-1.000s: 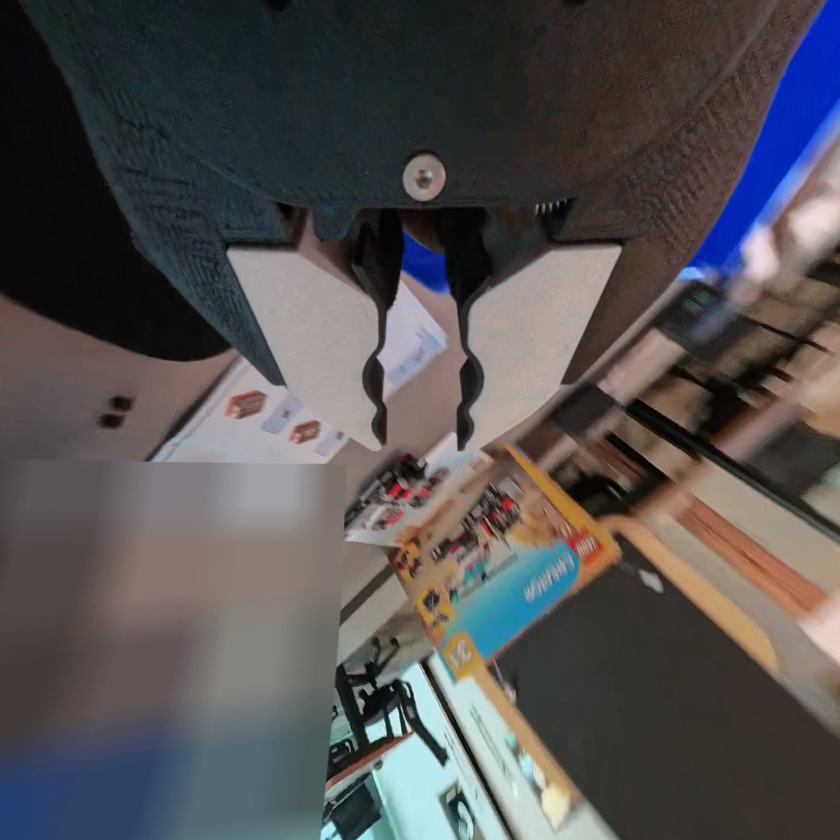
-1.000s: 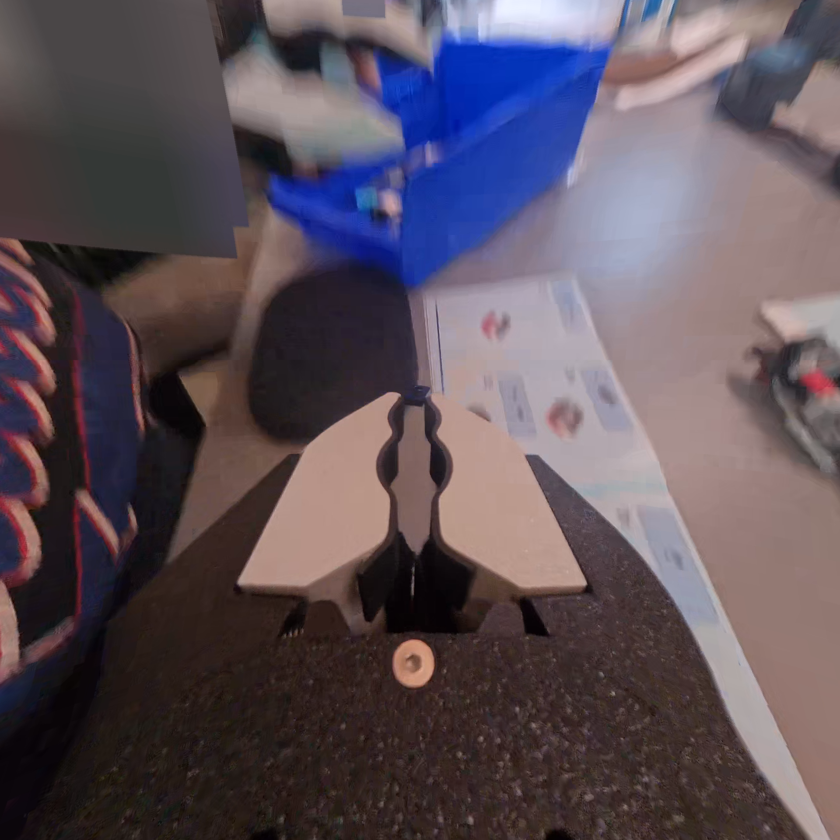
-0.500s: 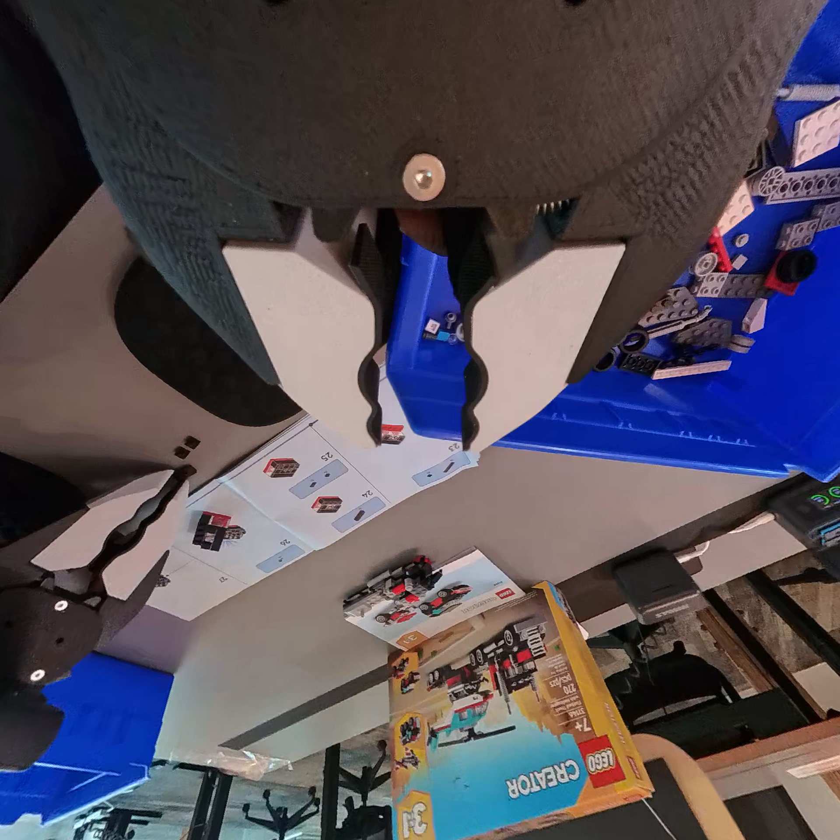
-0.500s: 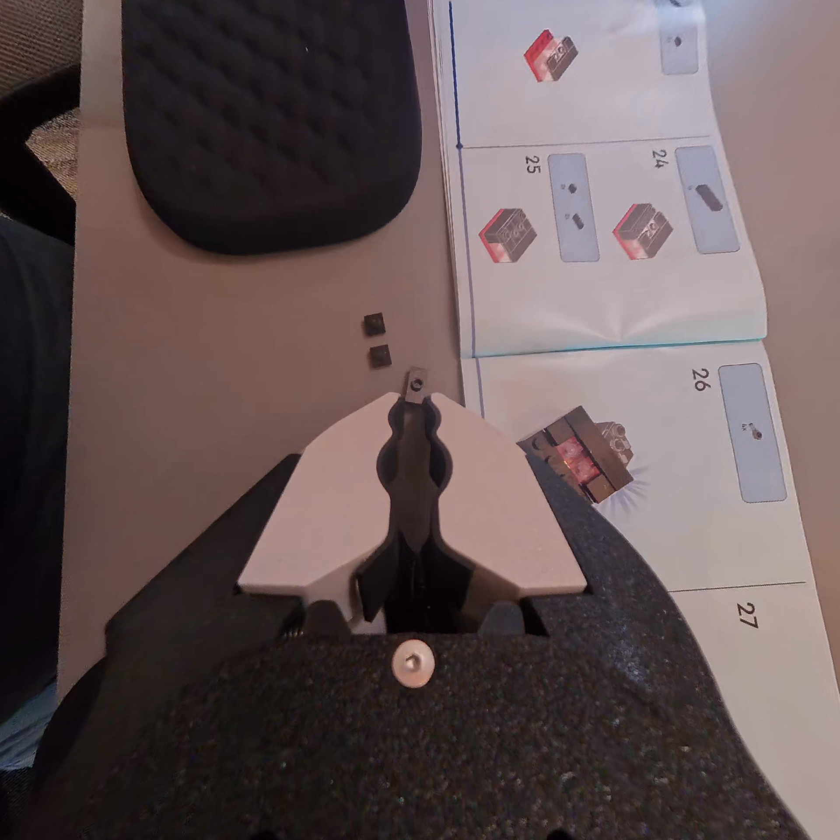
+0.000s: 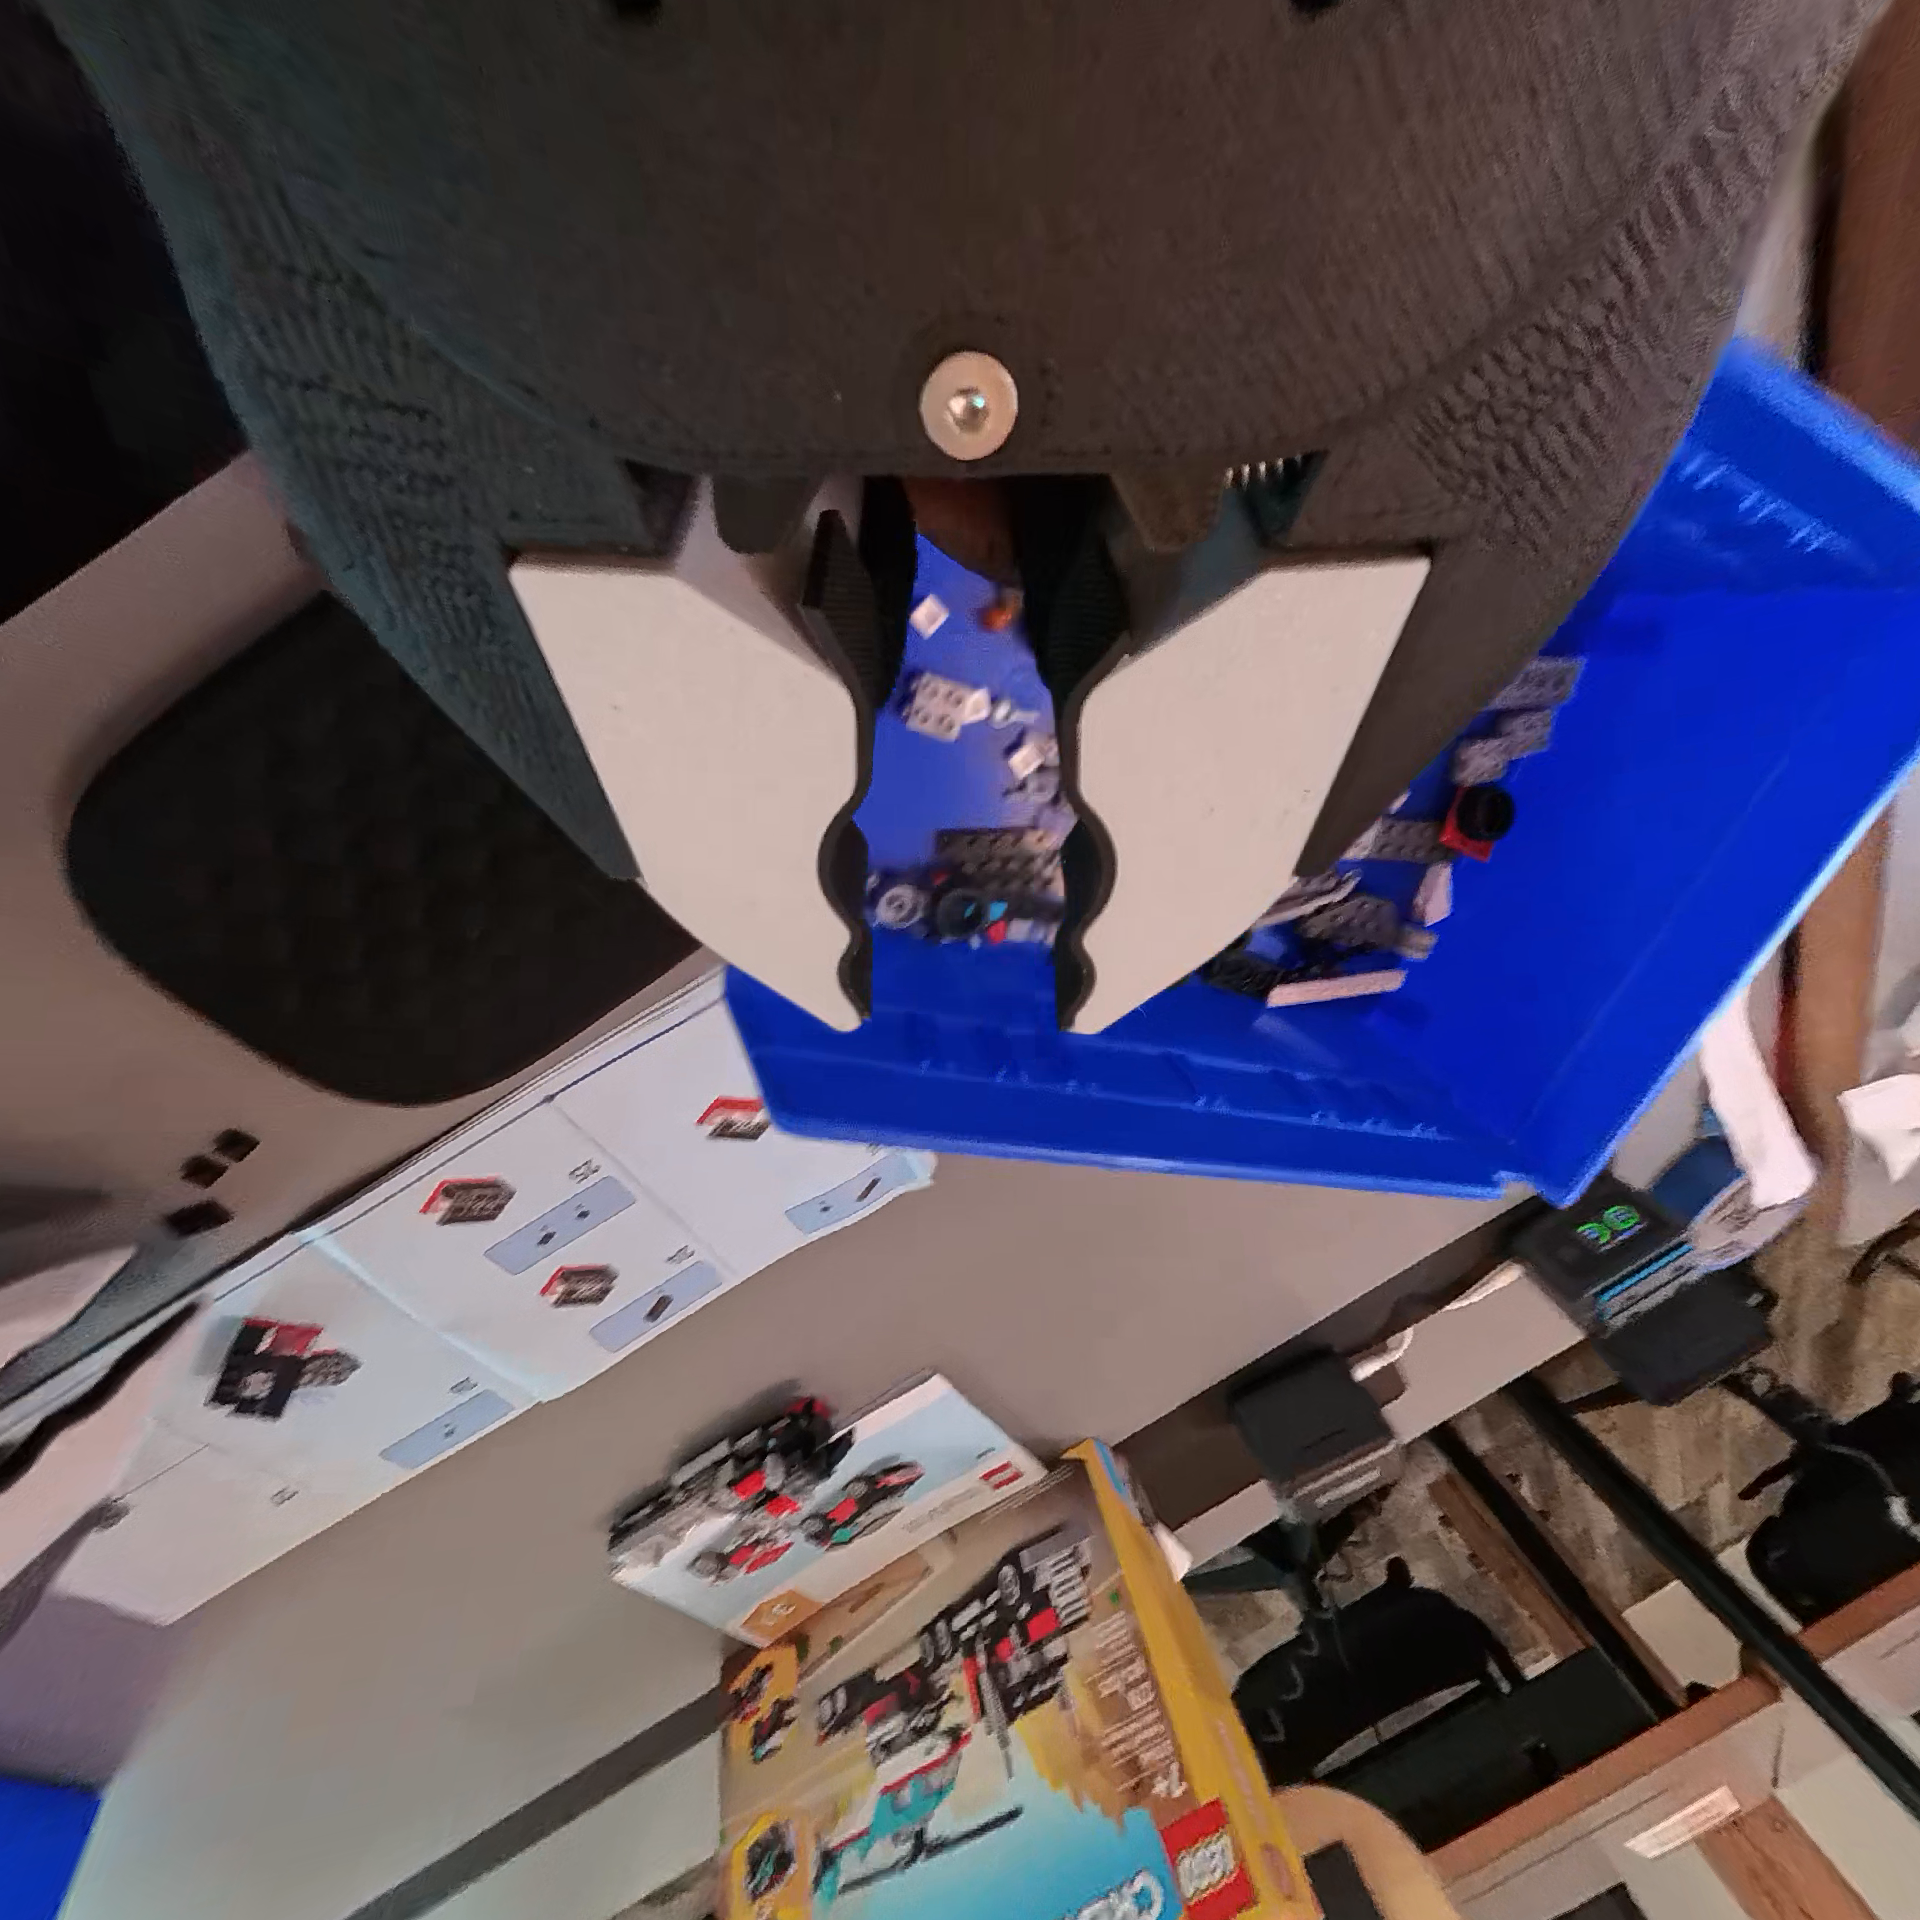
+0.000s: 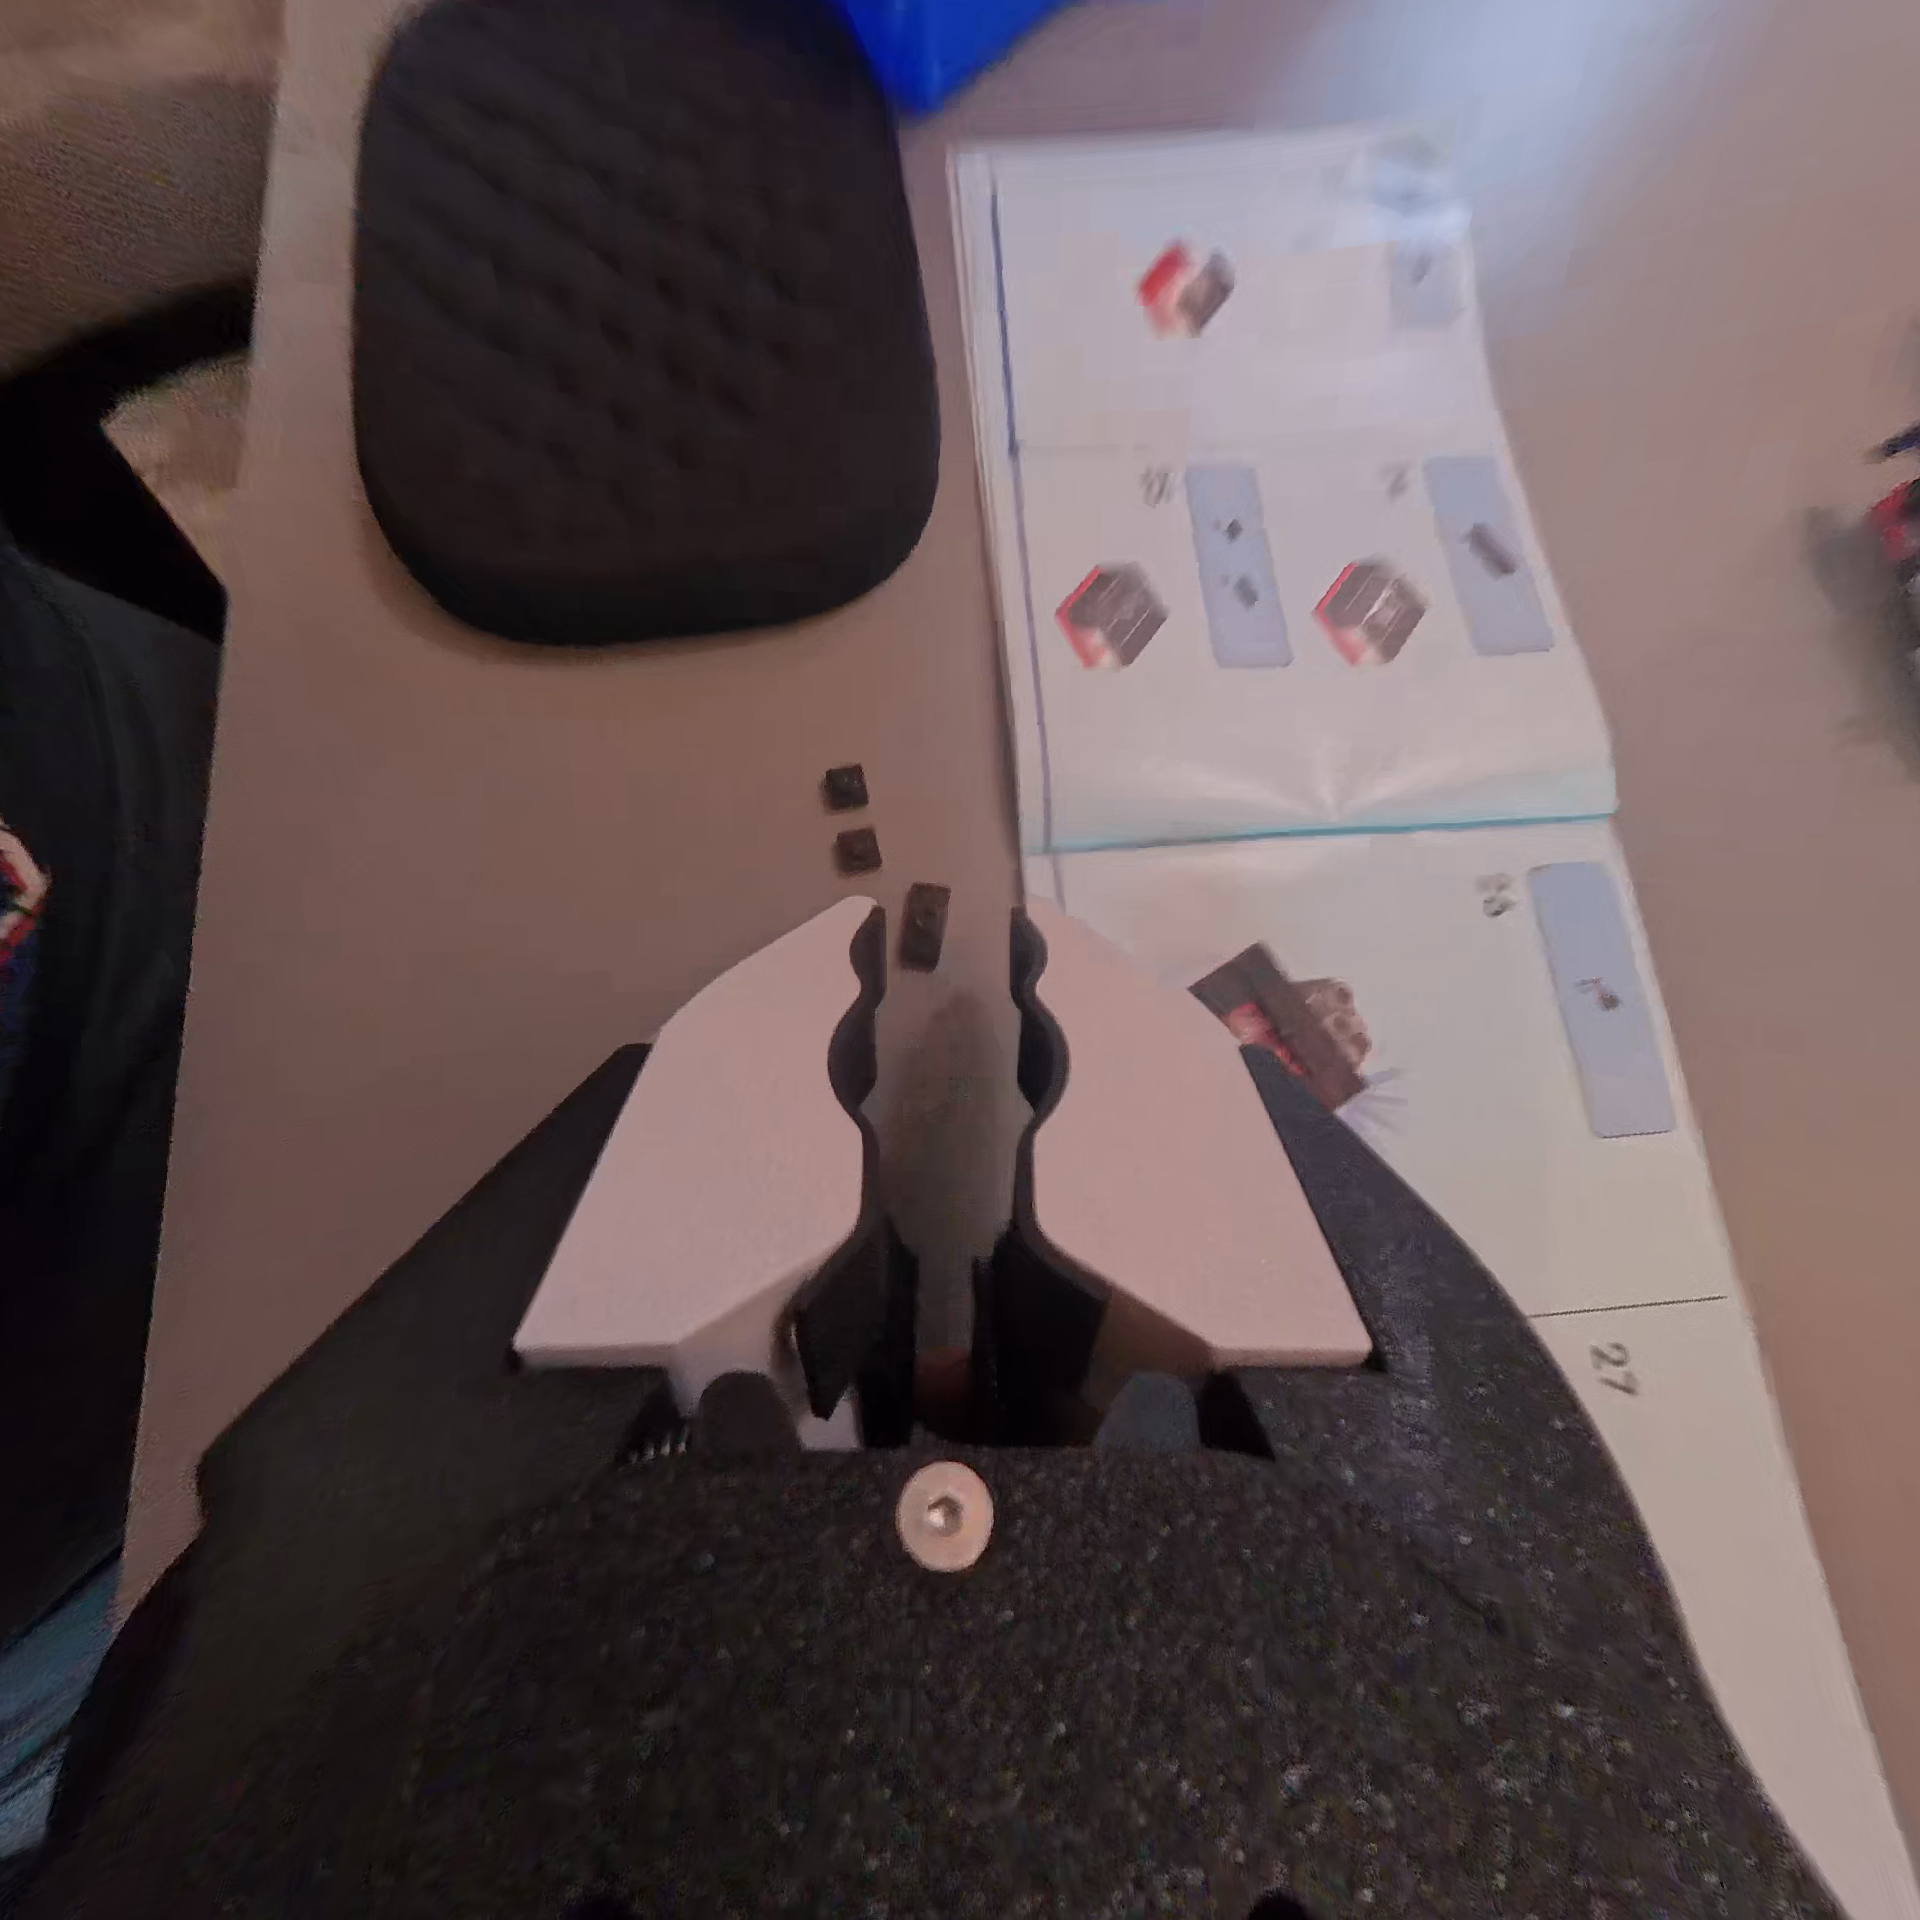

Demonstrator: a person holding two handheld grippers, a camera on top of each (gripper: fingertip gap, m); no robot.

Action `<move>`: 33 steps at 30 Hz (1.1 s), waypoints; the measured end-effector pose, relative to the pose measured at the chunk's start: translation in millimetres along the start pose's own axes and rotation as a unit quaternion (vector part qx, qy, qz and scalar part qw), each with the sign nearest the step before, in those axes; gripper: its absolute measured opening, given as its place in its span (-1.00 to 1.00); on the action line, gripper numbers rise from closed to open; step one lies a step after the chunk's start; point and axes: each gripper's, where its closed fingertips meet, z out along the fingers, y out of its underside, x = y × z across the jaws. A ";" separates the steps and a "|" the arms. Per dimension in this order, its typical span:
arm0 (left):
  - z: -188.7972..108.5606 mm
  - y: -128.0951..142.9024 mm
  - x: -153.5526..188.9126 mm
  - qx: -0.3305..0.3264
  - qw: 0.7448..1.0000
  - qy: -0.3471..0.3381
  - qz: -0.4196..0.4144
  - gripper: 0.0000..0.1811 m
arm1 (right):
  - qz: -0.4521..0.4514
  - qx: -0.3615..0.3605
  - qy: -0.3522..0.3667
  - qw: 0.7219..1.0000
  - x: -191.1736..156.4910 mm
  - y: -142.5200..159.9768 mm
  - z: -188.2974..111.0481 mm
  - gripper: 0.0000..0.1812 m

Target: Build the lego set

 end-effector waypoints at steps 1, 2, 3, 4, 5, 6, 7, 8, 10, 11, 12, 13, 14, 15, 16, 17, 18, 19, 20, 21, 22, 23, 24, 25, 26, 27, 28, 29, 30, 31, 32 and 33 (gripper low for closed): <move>-4.8 4.1 -6.6 -0.014 1.000 -0.011 0.004 -0.63 | -0.007 0.033 0.010 0.999 4.2 -9.8 -6.8 -0.74; -10.2 9.0 -14.1 -0.031 0.999 -0.023 0.008 -0.63 | -0.018 0.071 0.025 0.997 10.1 -21.2 -15.1 -0.73; -15.5 14.0 -21.7 -0.048 0.998 -0.034 0.012 -0.63 | -0.032 0.110 0.046 0.992 17.2 -32.9 -24.6 -0.71; -20.3 18.9 -28.2 -0.063 0.997 -0.040 0.014 -0.63 | -0.046 0.147 0.071 0.985 24.9 -43.8 -34.6 -0.69; -24.1 24.4 -33.1 -0.080 0.996 -0.040 0.016 -0.63 | -0.061 0.180 0.097 0.977 32.5 -53.6 -44.5 -0.67; -27.0 31.1 -37.1 -0.100 0.994 -0.036 0.018 -0.63 | -0.073 0.209 0.122 0.968 39.5 -61.9 -53.8 -0.66; -29.5 38.6 -41.0 -0.123 0.992 -0.032 0.022 -0.63 | -0.084 0.236 0.141 0.958 45.2 -68.7 -61.9 -0.65; -31.4 46.4 -44.9 -0.148 0.988 -0.028 0.028 -0.63 | -0.090 0.259 0.154 0.949 49.7 -73.5 -68.3 -0.65; -33.3 59.7 -51.0 -0.191 0.981 -0.015 0.039 -0.63 | -0.086 0.292 0.164 0.938 57.2 -77.4 -75.6 -0.62; -32.8 64.2 -54.0 -0.205 0.978 -0.009 0.045 -0.63 | -0.079 0.304 0.163 0.935 60.6 -77.2 -77.2 -0.61; -31.2 67.4 -56.8 -0.214 0.976 -0.001 0.049 -0.63 | -0.068 0.316 0.162 0.933 63.8 -76.2 -78.5 -0.60; -28.7 69.7 -59.1 -0.219 0.974 0.008 0.051 -0.63 | -0.056 0.327 0.161 0.929 67.0 -75.0 -80.0 -0.59; -25.5 71.5 -60.4 -0.222 0.973 0.021 0.053 -0.63 | -0.044 0.339 0.161 0.926 70.1 -73.7 -81.6 -0.58; -21.9 73.3 -60.6 -0.226 0.972 0.038 0.057 -0.63 | -0.034 0.349 0.161 0.923 72.6 -72.2 -82.9 -0.58; -18.3 75.5 -60.2 -0.230 0.969 0.058 0.065 -0.63 | -0.026 0.355 0.160 0.921 74.6 -70.2 -83.5 -0.58; -14.6 78.0 -60.0 -0.234 0.966 0.079 0.078 -0.63 | -0.021 0.357 0.159 0.920 76.2 -67.7 -83.5 -0.58; -10.5 80.2 -60.6 -0.236 0.962 0.098 0.096 -0.64 | -0.016 0.355 0.159 0.921 77.9 -65.1 -82.8 -0.58; -5.8 81.4 -61.5 -0.234 0.958 0.116 0.118 -0.65 | -0.013 0.352 0.160 0.922 79.7 -62.6 -81.9 -0.58; -0.3 81.7 -62.1 -0.228 0.954 0.132 0.141 -0.64 | -0.011 0.349 0.159 0.923 80.9 -60.6 -80.9 -0.58; 5.3 81.2 -62.6 -0.221 0.951 0.146 0.161 -0.64 | -0.010 0.346 0.158 0.925 81.8 -58.8 -79.5 -0.58; 10.7 81.3 -62.4 -0.218 0.946 0.161 0.177 -0.65 | -0.009 0.341 0.157 0.927 82.5 -57.1 -77.9 -0.58; 15.5 82.5 -61.6 -0.222 0.940 0.177 0.188 -0.65 | -0.009 0.336 0.156 0.929 83.2 -55.4 -76.2 -0.58; 19.9 84.4 -60.5 -0.230 0.933 0.194 0.196 -0.65 | -0.009 0.332 0.155 0.930 83.7 -53.9 -75.0 -0.58; 24.4 86.3 -59.0 -0.238 0.926 0.210 0.204 -0.65 | -0.010 0.331 0.155 0.931 84.0 -52.9 -74.3 -0.58; 29.0 87.9 -57.0 -0.243 0.919 0.225 0.213 -0.65 | -0.009 0.332 0.155 0.931 84.6 -52.3 -74.3 -0.58; 33.8 89.0 -54.0 -0.244 0.913 0.242 0.220 -0.65 | -0.007 0.334 0.154 0.930 85.4 -51.8 -74.7 -0.58; 38.8 89.7 -49.6 -0.240 0.908 0.260 0.226 -0.65 | -0.006 0.338 0.154 0.929 86.3 -51.3 -75.8 -0.58; 44.3 90.1 -44.6 -0.232 0.904 0.277 0.229 -0.65 | -0.005 0.341 0.157 0.927 87.8 -50.8 -77.3 -0.58; 50.5 90.7 -40.0 -0.224 0.901 0.290 0.232 -0.64 | -0.007 0.344 0.164 0.925 89.8 -50.0 -78.9 -0.58; 56.9 91.6 -36.3 -0.215 0.899 0.298 0.239 -0.62 | -0.008 0.345 0.172 0.923 92.1 -48.7 -80.1 -0.59; 62.8 93.0 -33.1 -0.207 0.897 0.303 0.247 -0.59 | -0.006 0.345 0.178 0.922 94.4 -47.5 -80.8 -0.59; 68.0 95.1 -30.3 -0.202 0.895 0.307 0.253 -0.53 | -0.004 0.344 0.180 0.921 95.6 -46.9 -80.8 -0.59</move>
